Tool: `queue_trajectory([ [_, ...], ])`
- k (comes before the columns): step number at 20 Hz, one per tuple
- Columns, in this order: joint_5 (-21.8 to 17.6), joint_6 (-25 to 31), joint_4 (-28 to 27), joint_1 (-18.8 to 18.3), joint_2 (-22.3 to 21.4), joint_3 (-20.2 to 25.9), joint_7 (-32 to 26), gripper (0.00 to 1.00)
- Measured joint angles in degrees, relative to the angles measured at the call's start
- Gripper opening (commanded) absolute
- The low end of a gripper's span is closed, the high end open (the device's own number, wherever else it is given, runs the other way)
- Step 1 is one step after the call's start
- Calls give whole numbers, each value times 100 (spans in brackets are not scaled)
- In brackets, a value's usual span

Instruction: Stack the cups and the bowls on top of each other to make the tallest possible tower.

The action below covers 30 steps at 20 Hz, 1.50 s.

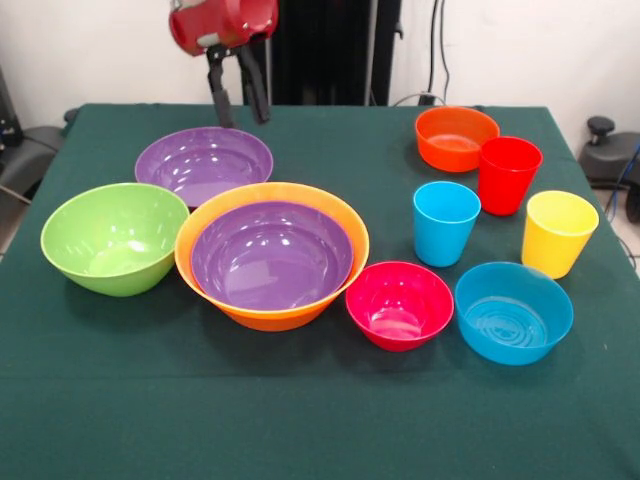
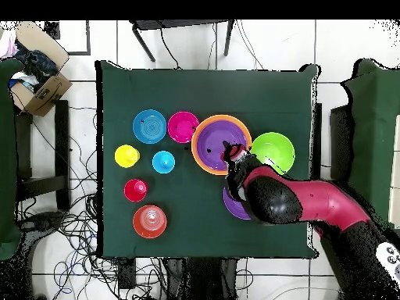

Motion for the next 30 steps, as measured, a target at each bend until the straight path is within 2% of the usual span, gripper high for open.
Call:
queue_trajectory([
  [5, 303, 479, 1, 326, -464, -189, 0, 100],
  [11, 585, 744, 3, 702, -873, -463, 0, 100],
  [16, 724, 1015, 3, 1238, -1236, -848, 0, 100],
  [18, 737, 1183, -2, 1566, -1394, -1055, 0, 100],
  [24, 802, 1509, -72, 2207, -1589, -1467, 0, 100],
  [28, 833, 1825, -252, 2626, -1563, -1789, 38, 100],
  [30, 833, 2034, -487, 3007, -1439, -2077, 125, 100],
])
